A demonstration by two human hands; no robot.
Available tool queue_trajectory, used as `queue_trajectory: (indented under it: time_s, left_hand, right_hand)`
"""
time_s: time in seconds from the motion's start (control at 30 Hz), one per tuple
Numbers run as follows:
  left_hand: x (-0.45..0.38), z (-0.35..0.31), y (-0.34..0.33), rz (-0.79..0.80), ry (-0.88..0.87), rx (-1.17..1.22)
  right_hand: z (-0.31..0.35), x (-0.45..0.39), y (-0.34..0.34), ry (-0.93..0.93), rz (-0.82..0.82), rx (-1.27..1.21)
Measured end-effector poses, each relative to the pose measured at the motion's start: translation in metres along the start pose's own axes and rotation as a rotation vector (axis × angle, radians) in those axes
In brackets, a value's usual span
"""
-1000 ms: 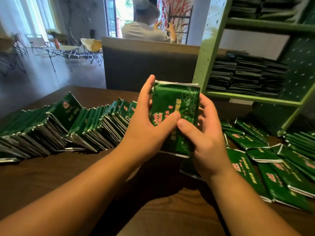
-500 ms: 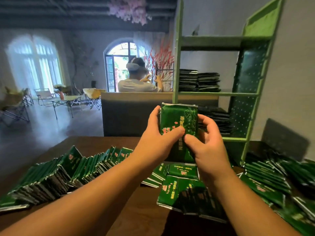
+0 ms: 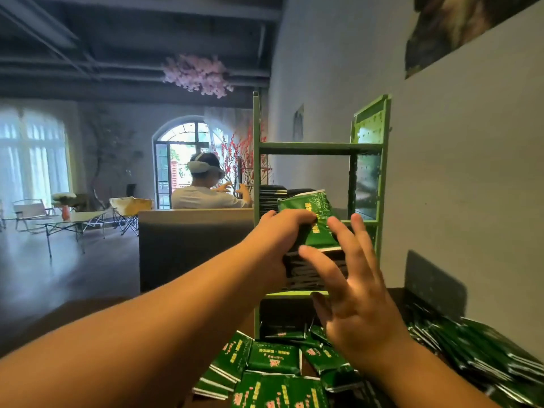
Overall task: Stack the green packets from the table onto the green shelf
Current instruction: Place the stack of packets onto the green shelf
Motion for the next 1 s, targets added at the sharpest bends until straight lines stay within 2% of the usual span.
queue_trajectory:
  time_s: [0.1, 0.2, 0.3, 0.47, 0.57, 0.77, 1.0]
  left_hand:
    - [-0.008, -0.008, -0.011, 0.049, 0.088, -0.090]
    - [-0.013, -0.015, -0.019, 0.123, 0.135, -0.121]
    - [-0.016, -0.025, -0.022, 0.151, 0.147, -0.126]
    - [-0.020, -0.040, -0.038, 0.261, 0.108, -0.031]
    - [-0.027, -0.042, -0.037, 0.206, 0.073, -0.050]
    - [-0.048, -0.033, -0.007, -0.037, 0.003, -0.053]
    - [-0.066, -0.019, 0.032, -0.081, 0.005, -0.051]
  right_hand:
    - [-0.014, -0.014, 0.008, 0.028, -0.058, 0.246]
    - [-0.028, -0.027, 0.007, 0.104, -0.036, 0.379]
    - [-0.039, -0.041, 0.014, 0.170, 0.000, 0.386]
    - [-0.056, -0.064, 0.034, 0.182, -0.041, 0.351]
    - [-0.083, -0.069, 0.037, 0.071, -0.024, 0.344]
    - [-0.133, -0.078, 0.023, -0.122, 0.039, 0.353]
    - [-0.176, -0.107, -0.014, -0.208, 0.139, 0.435]
Point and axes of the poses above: each hand's wrist, its own x-axis away from the middle knuckle, its own y-axis out of the back of the hand, z = x × y, the point moved 6 cm from there along -x, towards the middle knuckle, and after that the axes turned 10 degrees about -x, right-handed, at the moved point
